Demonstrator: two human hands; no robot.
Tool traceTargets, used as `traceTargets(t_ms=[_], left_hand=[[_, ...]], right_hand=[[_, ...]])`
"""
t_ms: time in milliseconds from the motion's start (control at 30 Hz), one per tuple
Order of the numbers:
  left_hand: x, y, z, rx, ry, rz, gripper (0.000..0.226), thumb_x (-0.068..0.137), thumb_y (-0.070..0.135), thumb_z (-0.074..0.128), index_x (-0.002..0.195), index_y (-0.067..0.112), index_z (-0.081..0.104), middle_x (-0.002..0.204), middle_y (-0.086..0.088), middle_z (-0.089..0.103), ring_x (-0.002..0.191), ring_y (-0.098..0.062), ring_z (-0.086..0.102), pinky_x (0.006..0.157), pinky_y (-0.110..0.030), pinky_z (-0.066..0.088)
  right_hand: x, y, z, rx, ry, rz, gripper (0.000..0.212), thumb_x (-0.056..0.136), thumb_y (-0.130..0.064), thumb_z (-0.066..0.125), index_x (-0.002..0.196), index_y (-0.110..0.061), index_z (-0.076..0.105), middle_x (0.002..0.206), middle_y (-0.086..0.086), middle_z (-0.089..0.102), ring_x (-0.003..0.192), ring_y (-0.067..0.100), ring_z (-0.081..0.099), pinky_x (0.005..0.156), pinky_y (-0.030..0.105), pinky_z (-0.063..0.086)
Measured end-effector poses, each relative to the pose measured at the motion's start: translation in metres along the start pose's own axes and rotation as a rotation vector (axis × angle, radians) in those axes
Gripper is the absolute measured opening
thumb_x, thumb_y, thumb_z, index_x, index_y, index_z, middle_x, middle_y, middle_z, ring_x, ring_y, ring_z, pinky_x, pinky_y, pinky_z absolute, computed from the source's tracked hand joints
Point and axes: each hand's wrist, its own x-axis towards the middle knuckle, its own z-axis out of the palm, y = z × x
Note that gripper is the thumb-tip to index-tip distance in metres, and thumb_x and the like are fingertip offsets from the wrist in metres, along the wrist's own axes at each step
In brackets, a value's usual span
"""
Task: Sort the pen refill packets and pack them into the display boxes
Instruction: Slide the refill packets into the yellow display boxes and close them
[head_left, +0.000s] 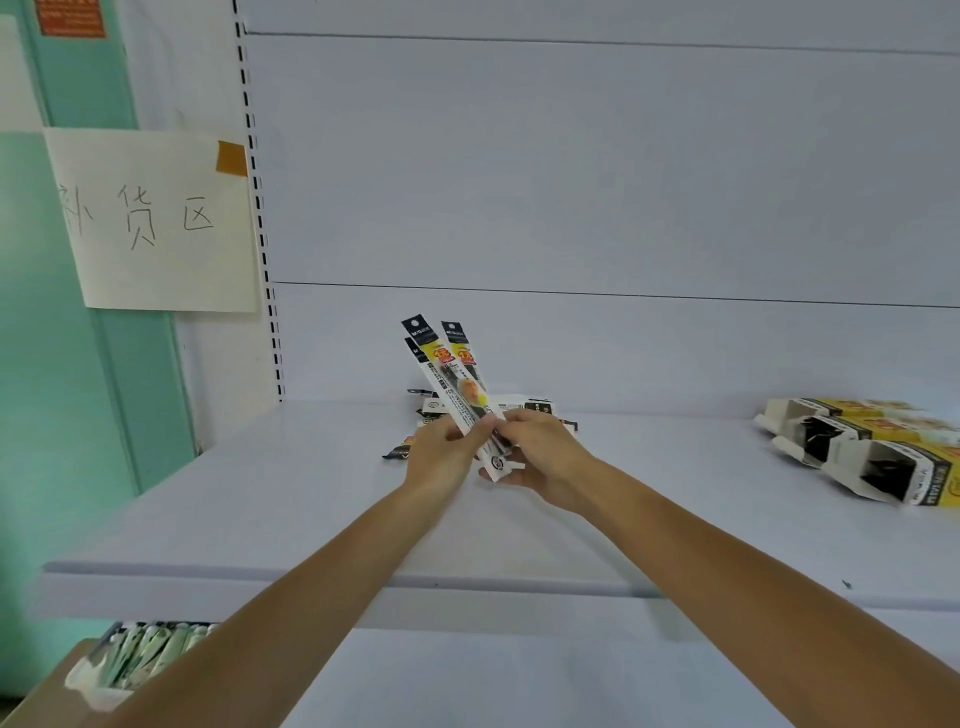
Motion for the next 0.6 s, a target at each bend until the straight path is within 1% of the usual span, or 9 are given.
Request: traceTargets(t_ms=[100,133,233,300,367,433,467,533,600], left_hand=[[-0.003,0.002,-0.004,0.213,-0.076,0.145,0.033,0.095,0.037,0.046,0.112,0.015,0.064,0.096,0.002,0.067,0.087,-0.012,0.061,0.071,-0.013,0.042],[-0.002,0.003,-0.006,0.31,-0.102,0.178,0.035,0.096,0.038,0.044,0.11,0.014,0.065,0.097,0.002,0.067,0.086,-0.01,0.058,0.068,-0.014,0.04],[-0.005,0.011,-0.018,0.578,-0.076,0.152,0.054,0.091,0.054,0.041,0.086,0.007,0.066,0.092,-0.007,0.069,0.082,-0.018,0.061,0.075,-0.03,0.044],[-0.009,0.022,-0.031,0.824,0.044,0.23,0.054,0.085,0.061,0.046,0.076,0.011,0.063,0.082,-0.003,0.069,0.079,-0.02,0.063,0.074,-0.03,0.046],[-0.011,0.031,-0.044,1.012,0.087,0.491,0.038,0.08,0.056,0.056,0.096,0.022,0.062,0.097,0.003,0.064,0.095,-0.017,0.058,0.08,-0.028,0.042],[-0.005,0.031,-0.051,1.206,-0.052,0.664,0.068,0.074,0.055,0.062,0.132,0.026,0.041,0.127,0.002,0.046,0.122,-0.018,0.039,0.099,-0.029,0.03],[-0.001,0.028,-0.052,1.279,-0.12,0.678,0.08,0.073,0.055,0.063,0.14,0.026,0.03,0.134,0.001,0.039,0.128,-0.019,0.032,0.105,-0.032,0.024],[0.001,0.022,-0.047,1.343,-0.201,0.638,0.073,0.077,0.05,0.059,0.139,0.026,0.029,0.132,0.003,0.044,0.123,-0.019,0.041,0.1,-0.031,0.028],[0.0,0.017,-0.04,1.295,-0.204,0.576,0.049,0.083,0.039,0.055,0.127,0.023,0.038,0.121,0.005,0.054,0.108,-0.02,0.052,0.078,-0.028,0.034]], right_hand=[[-0.005,-0.003,-0.005,-0.081,-0.061,-0.03,0.02,0.092,-0.002,0.046,0.104,-0.006,0.061,0.081,0.007,0.06,0.07,0.012,0.06,0.055,0.021,0.048],[-0.006,-0.004,-0.008,-0.119,-0.055,-0.048,0.019,0.092,-0.003,0.047,0.102,-0.009,0.062,0.078,0.005,0.059,0.07,0.011,0.059,0.055,0.02,0.046],[-0.006,-0.009,-0.023,-0.314,0.021,-0.101,0.019,0.093,-0.004,0.046,0.103,-0.012,0.06,0.079,0.001,0.06,0.066,0.009,0.057,0.057,0.02,0.042],[-0.006,-0.012,-0.034,-0.472,0.032,-0.123,0.021,0.092,-0.001,0.044,0.098,-0.012,0.061,0.082,0.001,0.057,0.064,0.01,0.054,0.057,0.02,0.039],[-0.008,-0.014,-0.042,-0.622,0.001,-0.134,0.022,0.091,0.001,0.042,0.096,-0.011,0.06,0.085,0.0,0.054,0.062,0.01,0.053,0.055,0.02,0.037],[-0.009,-0.016,-0.045,-0.675,-0.039,-0.117,0.024,0.09,0.002,0.042,0.1,-0.011,0.059,0.087,0.0,0.053,0.06,0.01,0.052,0.054,0.02,0.036],[-0.01,-0.017,-0.045,-0.661,-0.045,-0.106,0.025,0.089,0.002,0.042,0.102,-0.01,0.059,0.088,0.001,0.054,0.06,0.01,0.052,0.054,0.021,0.036],[-0.011,-0.018,-0.042,-0.597,-0.03,-0.116,0.026,0.086,0.004,0.042,0.095,-0.009,0.062,0.084,0.004,0.056,0.058,0.012,0.051,0.055,0.023,0.037],[-0.013,-0.017,-0.04,-0.567,-0.001,-0.152,0.026,0.085,0.002,0.042,0.083,-0.011,0.065,0.078,0.001,0.058,0.06,0.013,0.052,0.056,0.023,0.039]])
